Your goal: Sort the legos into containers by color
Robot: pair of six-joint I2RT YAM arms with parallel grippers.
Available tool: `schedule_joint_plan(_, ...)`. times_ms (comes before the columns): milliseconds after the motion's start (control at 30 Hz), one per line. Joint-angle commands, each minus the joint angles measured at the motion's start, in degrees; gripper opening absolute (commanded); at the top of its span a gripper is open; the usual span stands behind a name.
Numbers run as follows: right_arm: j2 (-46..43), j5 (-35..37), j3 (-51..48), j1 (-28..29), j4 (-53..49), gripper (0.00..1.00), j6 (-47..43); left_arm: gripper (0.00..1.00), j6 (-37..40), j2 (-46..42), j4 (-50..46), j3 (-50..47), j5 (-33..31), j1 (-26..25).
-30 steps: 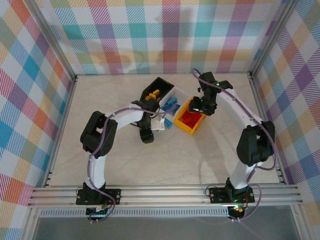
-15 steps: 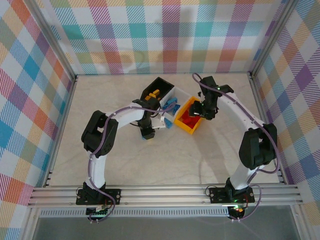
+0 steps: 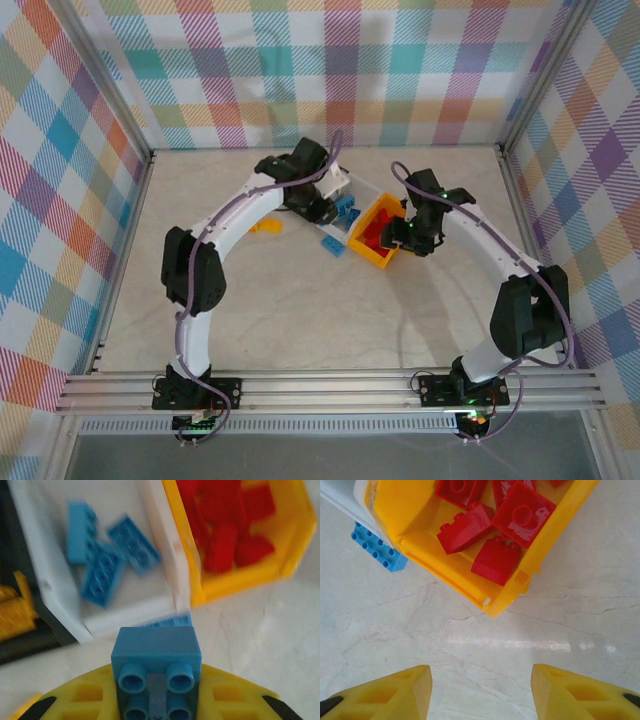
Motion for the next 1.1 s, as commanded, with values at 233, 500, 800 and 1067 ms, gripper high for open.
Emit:
schedule_joint_plan(233,-7.6,-4.1,-4.2,-0.2,1.9,0.55,-0.6,0.32,-6.9,18.4,-1.5,22.1,-3.1,-1.3)
schedule_joint_plan(500,-10.5,-9.1,-8.5,1.8,7.2,0.55,-0.8,0.82,-8.5,19.5,0.3,24.5,-4.1,-2.5)
schedule_joint_plan(800,3.5,-7.8,-2.3,13.6,11.6,0.53,0.8,1.00,-14.0,-0.1,4.5,3.8,-11.7,0.2)
schedule_joint_plan(1067,17.8,-2.4,9.3,16.2,13.3,0.51,-0.3,1.00,-26.4,-29.5,9.7,-31.9,-11.0,8.5)
